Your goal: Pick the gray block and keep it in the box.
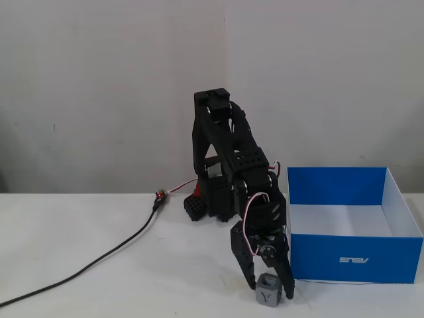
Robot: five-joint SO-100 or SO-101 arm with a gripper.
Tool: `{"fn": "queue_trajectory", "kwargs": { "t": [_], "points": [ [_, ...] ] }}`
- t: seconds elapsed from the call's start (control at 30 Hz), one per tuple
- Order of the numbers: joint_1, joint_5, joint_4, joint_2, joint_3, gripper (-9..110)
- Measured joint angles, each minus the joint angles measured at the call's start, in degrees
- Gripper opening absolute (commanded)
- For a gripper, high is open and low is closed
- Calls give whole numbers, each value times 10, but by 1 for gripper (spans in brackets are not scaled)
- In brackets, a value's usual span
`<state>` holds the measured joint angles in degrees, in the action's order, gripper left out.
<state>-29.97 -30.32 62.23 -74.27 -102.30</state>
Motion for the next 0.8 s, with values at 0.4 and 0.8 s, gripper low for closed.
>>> {"fn": "queue_trajectory", "kwargs": {
  "t": [0.4, 0.8],
  "points": [
    [4, 0, -1, 30, 39, 7],
    [4, 9, 45, 32, 105, 7]
  ]
}}
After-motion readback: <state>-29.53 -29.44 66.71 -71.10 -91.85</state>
